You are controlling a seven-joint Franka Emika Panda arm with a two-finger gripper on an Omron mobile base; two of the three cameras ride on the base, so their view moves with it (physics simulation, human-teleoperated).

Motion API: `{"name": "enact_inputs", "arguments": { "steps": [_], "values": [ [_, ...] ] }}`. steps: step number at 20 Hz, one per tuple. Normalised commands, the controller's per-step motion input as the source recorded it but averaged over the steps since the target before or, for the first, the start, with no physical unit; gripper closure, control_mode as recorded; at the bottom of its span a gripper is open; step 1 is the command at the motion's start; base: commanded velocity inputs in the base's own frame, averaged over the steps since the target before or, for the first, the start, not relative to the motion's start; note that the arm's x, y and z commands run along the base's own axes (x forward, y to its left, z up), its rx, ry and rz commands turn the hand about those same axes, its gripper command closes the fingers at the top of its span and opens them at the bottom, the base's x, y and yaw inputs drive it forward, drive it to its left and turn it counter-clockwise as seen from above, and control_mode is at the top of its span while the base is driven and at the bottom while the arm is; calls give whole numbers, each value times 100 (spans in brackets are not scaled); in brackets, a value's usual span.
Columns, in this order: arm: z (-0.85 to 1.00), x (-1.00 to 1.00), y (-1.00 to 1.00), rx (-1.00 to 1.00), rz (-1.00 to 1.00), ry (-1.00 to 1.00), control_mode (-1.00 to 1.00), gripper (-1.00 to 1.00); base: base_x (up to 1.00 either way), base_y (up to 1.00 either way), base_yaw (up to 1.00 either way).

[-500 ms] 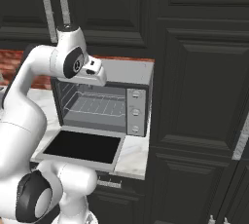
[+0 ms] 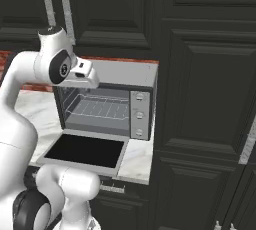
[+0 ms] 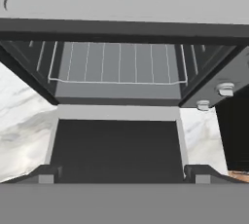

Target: Pick up the bagel from the plate, place it on the toaster oven rack, close the door, and set the timer.

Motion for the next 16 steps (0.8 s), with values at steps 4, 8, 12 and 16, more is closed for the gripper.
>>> {"name": "enact_inputs", "arguments": {
  "steps": [4, 8, 12, 16],
  "values": [
    [-24, -32, 39, -11, 0, -16, -100, -100, 0, 0, 0],
    [-47, -10, 26, -7, 0, -10, -100, -100, 0, 0, 0],
    [-46, 0, 9, 0, 0, -1, -100, -100, 0, 0, 0],
    [-37, 25, 1, 0, 0, 0, -100, -100, 0, 0, 0]
  ]
}}
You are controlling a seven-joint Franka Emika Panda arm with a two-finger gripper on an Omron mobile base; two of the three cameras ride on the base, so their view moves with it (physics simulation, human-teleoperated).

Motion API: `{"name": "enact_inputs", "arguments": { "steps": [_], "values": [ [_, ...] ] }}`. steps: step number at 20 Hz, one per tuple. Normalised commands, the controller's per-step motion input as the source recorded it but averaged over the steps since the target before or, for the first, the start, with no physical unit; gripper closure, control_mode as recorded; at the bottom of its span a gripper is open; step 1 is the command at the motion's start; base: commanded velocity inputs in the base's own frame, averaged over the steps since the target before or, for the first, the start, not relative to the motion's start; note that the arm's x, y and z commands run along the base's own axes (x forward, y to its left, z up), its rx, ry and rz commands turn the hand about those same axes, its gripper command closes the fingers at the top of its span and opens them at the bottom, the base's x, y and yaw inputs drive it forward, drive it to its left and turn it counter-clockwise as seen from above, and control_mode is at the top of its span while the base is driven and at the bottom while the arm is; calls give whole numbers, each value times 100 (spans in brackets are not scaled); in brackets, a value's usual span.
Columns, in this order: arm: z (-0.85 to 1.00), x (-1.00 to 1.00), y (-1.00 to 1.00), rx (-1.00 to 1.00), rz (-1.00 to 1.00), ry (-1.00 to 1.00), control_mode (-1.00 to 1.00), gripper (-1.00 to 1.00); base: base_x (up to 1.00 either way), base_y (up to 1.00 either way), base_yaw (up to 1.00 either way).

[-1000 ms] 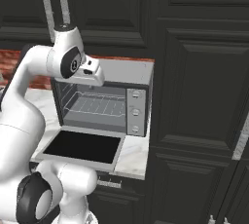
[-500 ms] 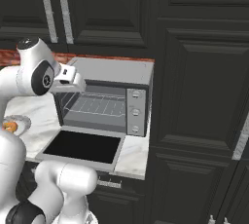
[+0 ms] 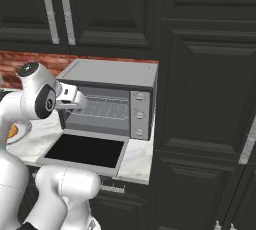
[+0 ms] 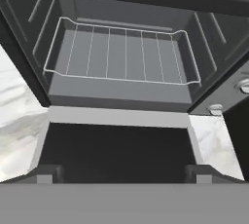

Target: Pick up the bagel from the plate, place it on the toaster oven rack, close the door, and set the timer.

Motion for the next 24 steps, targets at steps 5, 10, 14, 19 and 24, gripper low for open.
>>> {"name": "enact_inputs", "arguments": {
  "steps": [5, 10, 14, 19, 24],
  "values": [
    [-30, 54, 1, 0, 0, 0, -100, -100, 0, 0, 0],
    [-25, 68, 0, 0, 0, 0, -100, -100, 0, 0, 0],
    [-24, 56, 1, 0, 0, 0, -100, -100, 0, 0, 0],
    [-30, 47, 2, 0, 0, 0, -100, -100, 0, 0, 0],
    [-29, 36, 0, 0, 0, 0, -100, -100, 0, 0, 0]
  ]
}}
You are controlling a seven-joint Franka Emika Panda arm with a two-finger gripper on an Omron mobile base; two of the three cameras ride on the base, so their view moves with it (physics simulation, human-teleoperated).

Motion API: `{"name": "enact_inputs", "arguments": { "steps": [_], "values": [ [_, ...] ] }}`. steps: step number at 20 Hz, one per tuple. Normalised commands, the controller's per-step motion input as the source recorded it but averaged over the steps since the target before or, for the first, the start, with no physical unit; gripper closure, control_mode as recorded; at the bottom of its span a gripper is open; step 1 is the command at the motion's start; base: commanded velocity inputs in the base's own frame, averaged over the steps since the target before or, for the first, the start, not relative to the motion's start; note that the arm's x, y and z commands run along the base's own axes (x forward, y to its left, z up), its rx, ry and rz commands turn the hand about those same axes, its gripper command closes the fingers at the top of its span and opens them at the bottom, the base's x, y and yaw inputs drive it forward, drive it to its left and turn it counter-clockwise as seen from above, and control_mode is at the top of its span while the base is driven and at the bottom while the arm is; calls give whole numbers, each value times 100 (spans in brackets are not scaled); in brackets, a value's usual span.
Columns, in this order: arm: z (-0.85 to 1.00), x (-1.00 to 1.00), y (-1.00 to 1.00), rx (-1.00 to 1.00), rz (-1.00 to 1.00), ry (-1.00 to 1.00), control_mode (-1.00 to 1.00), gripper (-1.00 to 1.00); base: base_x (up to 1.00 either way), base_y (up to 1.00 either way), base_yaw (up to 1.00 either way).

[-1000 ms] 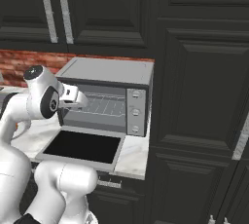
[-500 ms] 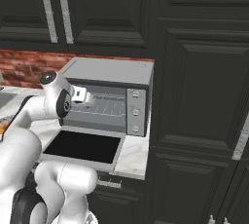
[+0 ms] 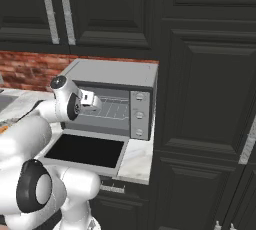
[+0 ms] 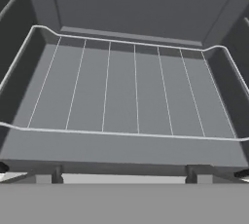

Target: Pick up the bagel from the plate, place it on the toaster oven rack, close the door, and set the timer.

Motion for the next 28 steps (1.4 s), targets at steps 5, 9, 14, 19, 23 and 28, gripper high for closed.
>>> {"name": "enact_inputs", "arguments": {
  "steps": [5, 9, 14, 19, 23, 28],
  "values": [
    [-27, 39, 2, 0, 0, 0, -100, -100, 0, 0, 0],
    [-22, 37, 2, 0, 0, 0, -100, -100, 0, 0, 0],
    [-13, 33, 1, 0, 0, 0, -100, -100, 0, 0, 0],
    [-6, 27, 0, 0, 0, 0, -100, -100, 0, 0, 0],
    [-8, 18, 0, 0, 0, 0, -100, -100, 0, 0, 0],
    [-23, 1, 0, 0, 0, 0, -100, -100, 0, 0, 0]
  ]
}}
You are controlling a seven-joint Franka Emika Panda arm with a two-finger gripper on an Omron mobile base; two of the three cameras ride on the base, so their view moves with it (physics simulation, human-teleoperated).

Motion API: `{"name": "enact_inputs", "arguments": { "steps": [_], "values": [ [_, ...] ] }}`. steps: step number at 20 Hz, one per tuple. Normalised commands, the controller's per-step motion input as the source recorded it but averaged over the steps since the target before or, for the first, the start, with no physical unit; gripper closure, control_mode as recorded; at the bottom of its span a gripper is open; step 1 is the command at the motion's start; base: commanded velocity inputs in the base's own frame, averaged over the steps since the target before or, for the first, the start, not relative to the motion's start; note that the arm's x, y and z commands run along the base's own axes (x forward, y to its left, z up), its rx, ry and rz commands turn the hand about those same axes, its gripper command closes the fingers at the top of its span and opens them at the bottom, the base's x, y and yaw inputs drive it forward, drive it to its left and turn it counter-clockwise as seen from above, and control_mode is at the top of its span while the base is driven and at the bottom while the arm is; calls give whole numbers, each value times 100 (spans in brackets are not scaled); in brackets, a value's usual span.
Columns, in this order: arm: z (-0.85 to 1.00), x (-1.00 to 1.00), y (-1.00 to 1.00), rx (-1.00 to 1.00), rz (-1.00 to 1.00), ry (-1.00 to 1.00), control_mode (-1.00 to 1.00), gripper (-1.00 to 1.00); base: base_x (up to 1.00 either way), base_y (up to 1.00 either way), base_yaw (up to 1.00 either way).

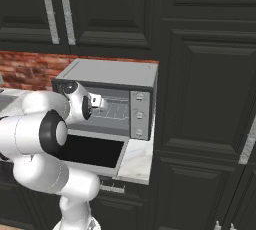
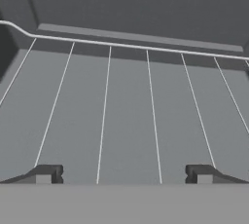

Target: Pick up the bagel from the plate, place it on the toaster oven rack, close the door, and set the timer.

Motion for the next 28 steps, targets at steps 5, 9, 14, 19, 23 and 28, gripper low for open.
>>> {"name": "enact_inputs", "arguments": {
  "steps": [5, 9, 14, 19, 23, 28],
  "values": [
    [-27, 0, 0, 0, 0, 0, -100, -100, 0, 0, 0],
    [-24, -8, 0, 0, 0, 0, -100, -100, 0, 0, 0],
    [-31, -49, 0, 4, -3, 12, -100, -100, 0, 0, 0],
    [-41, -73, 0, 7, -5, 21, -100, -100, 0, 0, 0],
    [-44, -87, 0, 8, -8, 26, -100, -100, 0, 0, 0],
    [-55, -98, 0, 3, -9, 20, -100, -100, 0, 0, 0]
  ]
}}
